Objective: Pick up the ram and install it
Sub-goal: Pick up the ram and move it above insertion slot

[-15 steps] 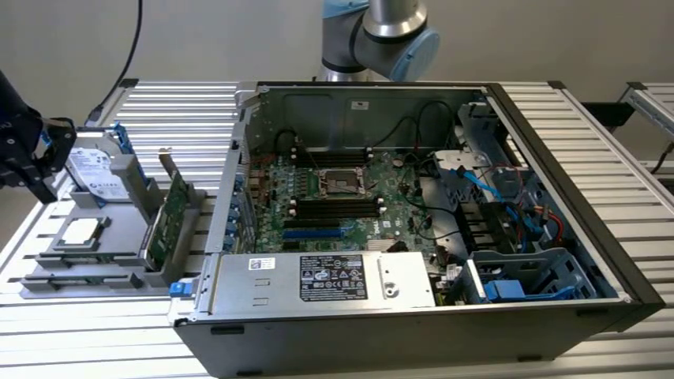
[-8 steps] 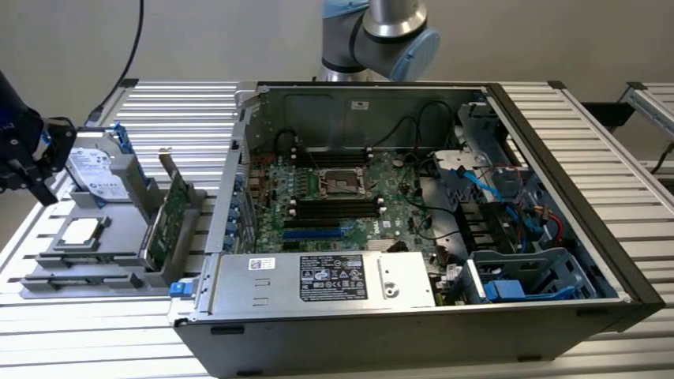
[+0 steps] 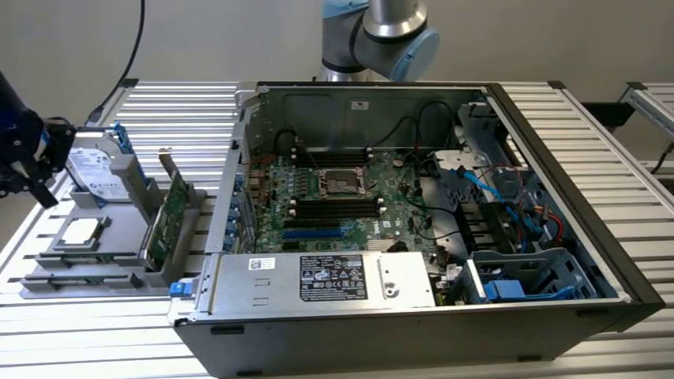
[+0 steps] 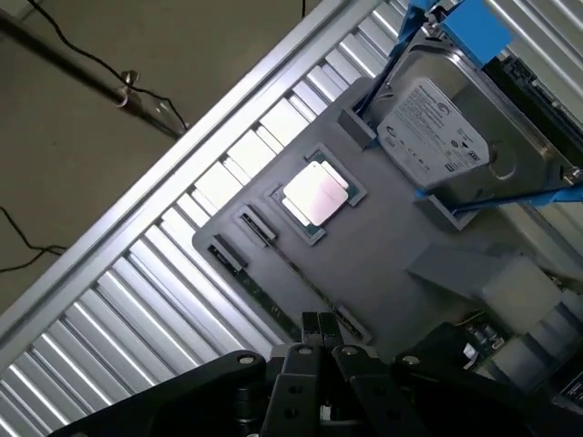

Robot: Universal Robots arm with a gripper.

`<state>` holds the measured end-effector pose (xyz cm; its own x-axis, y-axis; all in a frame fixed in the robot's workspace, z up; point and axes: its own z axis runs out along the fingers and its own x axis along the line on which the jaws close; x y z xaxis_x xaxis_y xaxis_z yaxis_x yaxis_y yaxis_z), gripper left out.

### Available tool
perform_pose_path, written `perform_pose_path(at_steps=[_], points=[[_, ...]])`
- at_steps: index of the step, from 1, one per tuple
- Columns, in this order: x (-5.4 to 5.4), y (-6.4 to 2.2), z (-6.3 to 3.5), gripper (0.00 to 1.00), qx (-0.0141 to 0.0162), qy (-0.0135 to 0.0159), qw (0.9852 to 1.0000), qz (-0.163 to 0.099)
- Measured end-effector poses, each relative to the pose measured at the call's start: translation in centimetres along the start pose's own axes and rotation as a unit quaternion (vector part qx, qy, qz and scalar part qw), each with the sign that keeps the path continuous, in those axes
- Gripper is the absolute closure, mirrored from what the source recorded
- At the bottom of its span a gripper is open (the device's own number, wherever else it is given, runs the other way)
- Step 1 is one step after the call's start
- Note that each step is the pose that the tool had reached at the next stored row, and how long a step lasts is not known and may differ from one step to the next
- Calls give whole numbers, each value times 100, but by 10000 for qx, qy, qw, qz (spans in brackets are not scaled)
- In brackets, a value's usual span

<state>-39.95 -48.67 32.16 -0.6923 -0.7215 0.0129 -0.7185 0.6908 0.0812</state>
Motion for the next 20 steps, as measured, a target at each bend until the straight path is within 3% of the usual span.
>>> perform_pose_path(at_steps=[5, 10, 15, 20], points=[[0, -2, 18, 89, 6, 36, 9990, -451], [-1, -3, 37, 89, 11, 73, 9958, -909], [-1, -4, 53, 89, 17, 110, 9907, -1354], [-1, -6, 69, 89, 23, 146, 9835, -1804]])
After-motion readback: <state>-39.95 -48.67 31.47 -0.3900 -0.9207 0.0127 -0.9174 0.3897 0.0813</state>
